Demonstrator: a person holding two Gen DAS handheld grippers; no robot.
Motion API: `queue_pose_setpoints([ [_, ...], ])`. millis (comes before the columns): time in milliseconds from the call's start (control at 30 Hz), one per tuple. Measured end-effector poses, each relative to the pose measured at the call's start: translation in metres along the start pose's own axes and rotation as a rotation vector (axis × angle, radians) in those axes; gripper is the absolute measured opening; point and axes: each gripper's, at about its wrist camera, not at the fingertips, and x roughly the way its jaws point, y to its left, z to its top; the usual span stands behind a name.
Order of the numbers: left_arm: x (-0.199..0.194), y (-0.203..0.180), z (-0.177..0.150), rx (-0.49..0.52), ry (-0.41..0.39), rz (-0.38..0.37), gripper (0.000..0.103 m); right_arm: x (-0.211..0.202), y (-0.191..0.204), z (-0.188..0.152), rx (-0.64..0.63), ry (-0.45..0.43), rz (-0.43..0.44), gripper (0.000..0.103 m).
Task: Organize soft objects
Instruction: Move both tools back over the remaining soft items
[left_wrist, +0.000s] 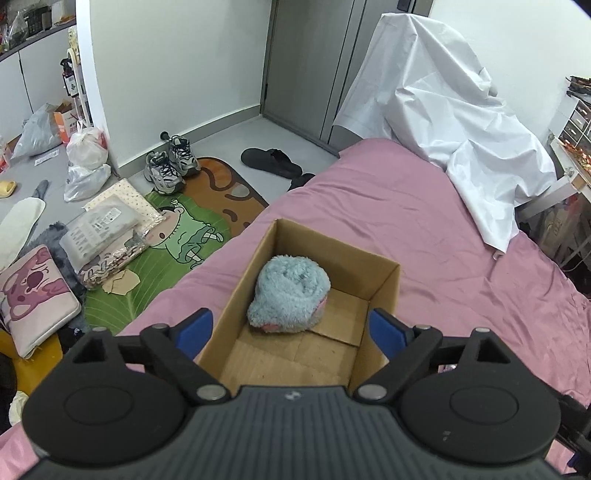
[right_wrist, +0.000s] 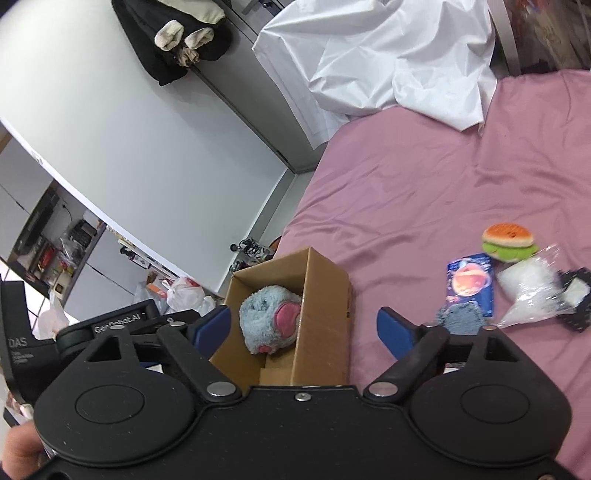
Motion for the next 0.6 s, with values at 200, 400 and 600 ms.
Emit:
queue_pose_setpoints([
  [200,-0.022,-0.012,-0.003,0.038,-0.023,0.049,0.093,-0.023,-0.002,0.004,-0.031,-0.015,0.000,0.092],
  [400,-0.039,-0.022,-0.008,0.058,-0.038,0.041,0.095,-0.045,-0.006,0.010,-0.046,-0.037,-0.012,0.097],
  [600,-0.052,-0.035,-0.014,0.066,-0.061,0.009,0.101,-0.066,-0.010,0.012,-0.079,-0.048,-0.030,0.101],
])
